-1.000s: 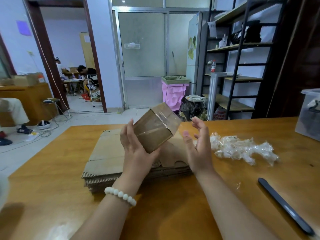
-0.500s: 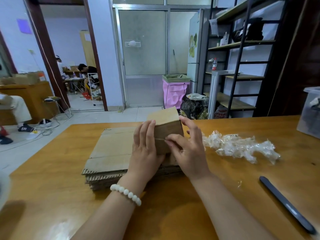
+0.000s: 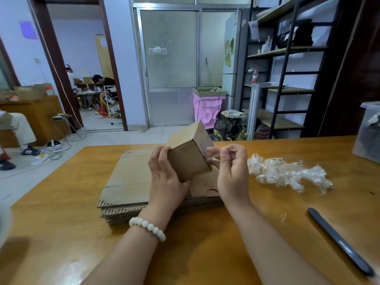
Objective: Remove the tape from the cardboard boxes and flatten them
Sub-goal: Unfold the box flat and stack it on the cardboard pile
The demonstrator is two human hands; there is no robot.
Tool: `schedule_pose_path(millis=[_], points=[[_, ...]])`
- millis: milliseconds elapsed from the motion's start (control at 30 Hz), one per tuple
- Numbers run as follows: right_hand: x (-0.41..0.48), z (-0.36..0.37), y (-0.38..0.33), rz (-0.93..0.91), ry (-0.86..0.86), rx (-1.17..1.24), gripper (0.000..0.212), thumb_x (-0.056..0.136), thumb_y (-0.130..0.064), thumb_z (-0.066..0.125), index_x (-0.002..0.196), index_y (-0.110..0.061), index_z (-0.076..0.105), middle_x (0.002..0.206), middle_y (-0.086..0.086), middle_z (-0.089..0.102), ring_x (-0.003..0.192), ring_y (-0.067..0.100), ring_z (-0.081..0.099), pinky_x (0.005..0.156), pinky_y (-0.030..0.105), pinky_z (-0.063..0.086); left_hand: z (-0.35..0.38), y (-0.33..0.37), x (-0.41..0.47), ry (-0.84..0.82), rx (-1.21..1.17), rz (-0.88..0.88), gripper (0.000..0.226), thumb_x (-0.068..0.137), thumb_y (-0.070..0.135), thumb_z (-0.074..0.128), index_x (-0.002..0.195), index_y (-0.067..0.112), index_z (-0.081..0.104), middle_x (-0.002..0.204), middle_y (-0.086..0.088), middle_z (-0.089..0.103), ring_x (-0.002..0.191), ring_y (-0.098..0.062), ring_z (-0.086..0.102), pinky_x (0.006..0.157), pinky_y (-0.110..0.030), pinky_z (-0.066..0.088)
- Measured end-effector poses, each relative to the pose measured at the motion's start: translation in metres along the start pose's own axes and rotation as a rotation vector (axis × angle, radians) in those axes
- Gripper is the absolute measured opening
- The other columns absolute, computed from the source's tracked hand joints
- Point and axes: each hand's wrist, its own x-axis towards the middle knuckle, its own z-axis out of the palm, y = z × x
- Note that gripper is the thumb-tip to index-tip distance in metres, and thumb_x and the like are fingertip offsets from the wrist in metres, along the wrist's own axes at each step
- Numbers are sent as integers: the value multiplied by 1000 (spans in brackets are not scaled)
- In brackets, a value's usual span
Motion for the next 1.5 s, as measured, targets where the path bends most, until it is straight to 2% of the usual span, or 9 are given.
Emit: schedule_pose_path(millis=[400, 667, 833, 900, 1000, 1133, 1233, 1333, 1500], points=[[3, 8, -17, 669, -200, 517, 15, 101, -10, 38, 88, -12, 44, 60, -1, 67, 55, 9, 64, 50, 23, 54, 1, 2, 0, -13, 12, -7, 91, 66, 55, 56, 140, 17, 19, 143, -4, 16, 135, -40, 17, 107, -68, 26], [7, 4, -14, 730, -192, 600, 15, 101, -15, 38, 89, -12, 48, 60, -1, 64, 55, 10, 62, 52, 23, 52, -1, 0, 2, -40, -28, 12, 85, 69, 54, 60, 135, 18, 21, 138, -1, 19, 132, -56, 26, 101, -68, 35], [8, 2, -13, 743, -169, 613, 22, 102, -19, 34, 92, -12, 51, 61, 2, 61, 57, 15, 60, 53, 27, 49, 3, -1, 0, -45, -15, -40, 89, 68, 42, 73, 136, 24, 19, 143, 2, 13, 139, -57, 10, 110, -71, 19], [8, 0, -10, 739, -169, 537, 28, 100, -32, 36, 93, -12, 52, 60, 2, 57, 57, 17, 58, 53, 27, 46, 4, -4, -2, -110, -26, -62, 103, 60, 35, 86, 135, 34, 15, 148, 9, 3, 142, -50, -8, 113, -66, 4], [6, -1, -8, 752, -244, 469, 50, 78, -59, 49, 95, -12, 52, 57, -1, 50, 56, 16, 52, 45, 24, 40, 1, -2, -3, -171, -65, -64, 107, 52, 72, 69, 135, 44, 9, 151, 18, -11, 143, -24, -25, 110, -43, -14], [4, 3, -4, 797, -251, 339, 26, 88, -34, 60, 97, -12, 50, 70, 8, 55, 64, 18, 57, 53, 29, 48, -2, 3, -2, -192, -89, -94, 99, 55, 64, 72, 133, 45, 15, 148, 23, -14, 145, -27, -19, 116, -46, -3], [6, -1, 7, 683, -93, 36, 10, 93, -22, 60, 98, -21, 51, 100, 7, 61, 90, 22, 62, 80, 36, 56, -3, 5, -1, -272, -21, -105, 100, 62, 38, 87, 128, 49, 13, 144, 27, -20, 143, -19, -20, 117, -51, 7], [6, -7, 4, 317, -21, -245, 29, 92, -7, 54, 112, -28, 51, 113, -10, 48, 106, 5, 50, 87, 13, 45, -4, 5, 1, -314, 17, -97, 97, 66, 37, 85, 127, 48, 11, 144, 25, -22, 141, -12, -20, 117, -52, 9], [6, -8, 6, 9, -305, -435, 47, 86, -8, 42, 130, -20, 56, 131, -24, 41, 131, -4, 24, 105, 2, 10, -2, 2, -1, -198, 10, 79, 84, 68, 61, 58, 137, 27, 23, 154, 3, -5, 143, -28, -2, 110, -57, 19]])
